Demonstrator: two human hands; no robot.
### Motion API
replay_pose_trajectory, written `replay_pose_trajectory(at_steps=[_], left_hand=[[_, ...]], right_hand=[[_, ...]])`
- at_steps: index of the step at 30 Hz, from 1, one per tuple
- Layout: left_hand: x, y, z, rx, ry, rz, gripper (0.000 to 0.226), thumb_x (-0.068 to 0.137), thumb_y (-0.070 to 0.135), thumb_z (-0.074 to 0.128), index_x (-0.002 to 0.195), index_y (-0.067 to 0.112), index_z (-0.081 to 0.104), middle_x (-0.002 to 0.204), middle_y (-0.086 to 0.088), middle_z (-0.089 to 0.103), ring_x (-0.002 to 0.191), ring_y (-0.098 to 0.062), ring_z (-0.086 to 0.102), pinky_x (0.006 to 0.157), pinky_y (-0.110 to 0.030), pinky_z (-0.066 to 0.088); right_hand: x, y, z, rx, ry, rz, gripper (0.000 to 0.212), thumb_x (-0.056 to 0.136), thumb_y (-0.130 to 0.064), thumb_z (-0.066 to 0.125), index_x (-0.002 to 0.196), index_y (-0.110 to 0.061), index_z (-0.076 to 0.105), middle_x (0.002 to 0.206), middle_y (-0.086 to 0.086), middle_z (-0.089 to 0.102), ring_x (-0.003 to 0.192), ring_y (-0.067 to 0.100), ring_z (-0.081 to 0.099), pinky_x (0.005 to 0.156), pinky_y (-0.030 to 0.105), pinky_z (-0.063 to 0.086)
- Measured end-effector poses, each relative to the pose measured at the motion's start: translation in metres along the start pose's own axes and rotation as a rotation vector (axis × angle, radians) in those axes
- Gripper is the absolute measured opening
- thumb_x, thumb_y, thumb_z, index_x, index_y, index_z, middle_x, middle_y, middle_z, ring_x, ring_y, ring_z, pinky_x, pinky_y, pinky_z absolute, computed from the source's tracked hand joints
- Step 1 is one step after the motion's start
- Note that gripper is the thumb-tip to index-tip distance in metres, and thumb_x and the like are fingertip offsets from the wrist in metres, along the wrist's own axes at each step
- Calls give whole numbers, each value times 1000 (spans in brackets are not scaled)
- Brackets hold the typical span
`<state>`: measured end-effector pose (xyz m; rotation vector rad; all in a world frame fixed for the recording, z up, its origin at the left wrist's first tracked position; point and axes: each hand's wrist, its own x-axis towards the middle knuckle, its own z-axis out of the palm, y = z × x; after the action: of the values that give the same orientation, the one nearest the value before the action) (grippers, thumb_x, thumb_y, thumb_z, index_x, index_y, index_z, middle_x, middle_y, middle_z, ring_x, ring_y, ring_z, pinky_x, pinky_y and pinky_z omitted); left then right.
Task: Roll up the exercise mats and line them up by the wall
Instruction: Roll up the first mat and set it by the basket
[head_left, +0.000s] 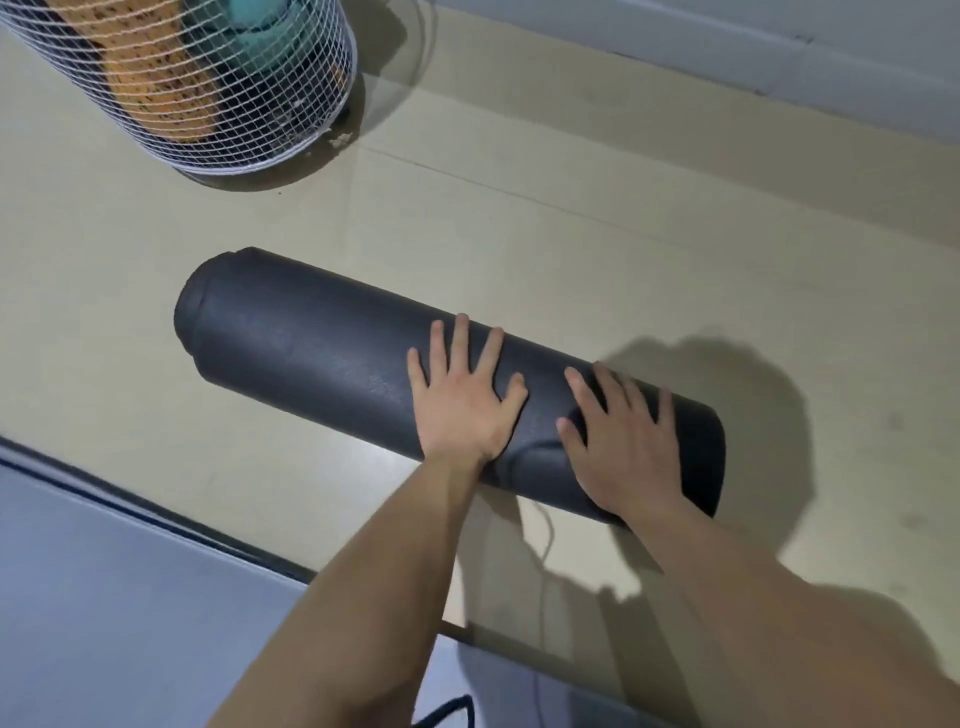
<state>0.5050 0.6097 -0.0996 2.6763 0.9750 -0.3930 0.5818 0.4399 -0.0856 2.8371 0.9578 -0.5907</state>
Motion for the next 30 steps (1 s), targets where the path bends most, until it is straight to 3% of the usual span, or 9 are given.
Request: replay_pose_trajectory(at_steps=[3,7,11,19,21,23,25,27,30], left_hand=[[6,-5,8,21,36,11,68,98,62,23,162,40,20,173,0,5,158,-25,-11,125,-55,-7],[27,8,24,23,44,-1,66,97,60,26,160,40,24,172,-1,7,158,-27,-9,124,-56,-7],[34,7,28,42,108,-2,65,96,59,28,158,38,30,171,-3,15,158,-29,-2,123,-57,-3],[27,11,26,73,156,-13,62,98,59,30,155,37,37,169,-2,22,158,-29,6,124,-55,-1],[9,19,24,66,208,-117,61,100,57,27,157,35,36,170,-3,21,158,-30,7,124,-56,3],[-25,29,32,-16,244,-236,61,104,55,24,161,36,24,173,-1,9,158,-30,1,125,-58,6],[-71,40,44,-157,182,-253,60,107,53,26,164,39,10,173,3,-5,158,-28,-6,125,-57,13],[-108,44,50,-263,145,-268,63,107,49,34,163,40,7,173,4,-8,158,-26,-1,123,-50,23],[-157,42,52,-335,163,-335,64,106,43,44,163,35,17,172,1,9,153,-23,24,116,-40,34]], right_hand=[[-7,27,9,-10,56,162,74,94,-67,25,156,-30,42,154,15,46,140,37,43,112,61,28],[23,37,32,68,45,172,75,90,-67,30,153,-30,44,157,12,45,143,36,39,117,61,22],[31,42,47,122,145,155,74,88,-65,36,149,-26,51,152,15,50,138,39,44,115,63,24],[27,47,52,166,223,86,68,93,-65,33,148,-29,51,144,15,52,132,38,45,113,61,24],[24,48,50,150,230,53,67,95,-66,26,150,-32,45,146,14,49,134,36,41,113,62,23],[20,48,43,155,187,30,66,99,-65,19,154,-32,36,150,15,45,137,37,37,115,65,19],[9,45,35,112,199,-70,61,103,-56,23,156,-26,31,152,18,43,138,39,37,116,69,18],[-8,35,30,70,335,-272,53,104,-37,41,153,-16,39,149,20,46,135,40,42,115,68,21],[-49,12,35,52,435,-603,50,94,-27,62,141,-12,57,147,18,54,134,38,49,116,61,23]])
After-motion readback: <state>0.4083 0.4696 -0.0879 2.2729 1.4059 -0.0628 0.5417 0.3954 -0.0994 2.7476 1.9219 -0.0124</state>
